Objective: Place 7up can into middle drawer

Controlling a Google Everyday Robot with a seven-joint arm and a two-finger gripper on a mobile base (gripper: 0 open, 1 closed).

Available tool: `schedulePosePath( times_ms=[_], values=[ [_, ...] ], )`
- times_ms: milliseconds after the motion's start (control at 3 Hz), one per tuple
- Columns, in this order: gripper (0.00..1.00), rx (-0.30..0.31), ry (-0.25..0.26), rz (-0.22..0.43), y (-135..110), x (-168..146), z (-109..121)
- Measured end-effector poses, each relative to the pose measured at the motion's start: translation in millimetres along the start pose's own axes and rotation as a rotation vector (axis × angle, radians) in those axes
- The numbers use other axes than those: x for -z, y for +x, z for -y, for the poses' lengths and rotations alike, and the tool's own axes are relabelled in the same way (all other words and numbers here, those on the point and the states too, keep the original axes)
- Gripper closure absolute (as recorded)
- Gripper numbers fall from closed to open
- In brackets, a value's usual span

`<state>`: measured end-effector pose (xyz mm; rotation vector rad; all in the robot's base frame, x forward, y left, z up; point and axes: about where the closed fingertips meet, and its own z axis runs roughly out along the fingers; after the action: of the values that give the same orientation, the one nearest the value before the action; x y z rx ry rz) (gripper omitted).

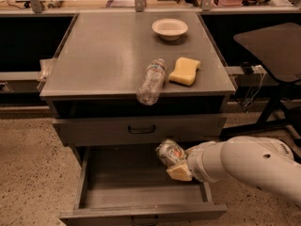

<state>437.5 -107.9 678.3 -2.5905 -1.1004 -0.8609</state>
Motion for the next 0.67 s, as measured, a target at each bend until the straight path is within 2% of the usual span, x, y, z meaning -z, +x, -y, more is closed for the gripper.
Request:
schedulePosePath(
  times_ms=[333, 667],
  values=[
    [1.0, -0.162, 0.09, -0.017, -41, -45, -16],
    [1.0, -0.388, 0.236, -0.022, -84, -107, -27]
  ],
)
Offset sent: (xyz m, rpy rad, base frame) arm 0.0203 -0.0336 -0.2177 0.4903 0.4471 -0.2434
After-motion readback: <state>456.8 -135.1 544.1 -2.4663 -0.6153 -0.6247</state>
